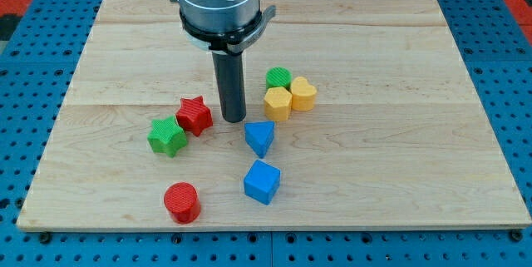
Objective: Move the yellow hexagon along with yellow heart right and up a bit
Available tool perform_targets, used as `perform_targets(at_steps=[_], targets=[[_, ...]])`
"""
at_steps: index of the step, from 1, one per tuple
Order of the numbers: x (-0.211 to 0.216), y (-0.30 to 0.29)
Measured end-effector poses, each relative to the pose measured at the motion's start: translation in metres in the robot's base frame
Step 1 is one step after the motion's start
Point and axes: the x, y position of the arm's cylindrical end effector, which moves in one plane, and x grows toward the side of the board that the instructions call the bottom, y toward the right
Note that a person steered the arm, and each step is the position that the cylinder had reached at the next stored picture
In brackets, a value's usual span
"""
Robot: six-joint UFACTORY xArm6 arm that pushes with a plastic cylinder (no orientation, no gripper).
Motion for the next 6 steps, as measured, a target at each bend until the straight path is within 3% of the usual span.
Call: perform_targets(at_steps=[1, 3, 5, 6], targets=[[0.002, 0.028], [0.004, 0.139], [-0.061, 0.122], [-0.086, 0.074]])
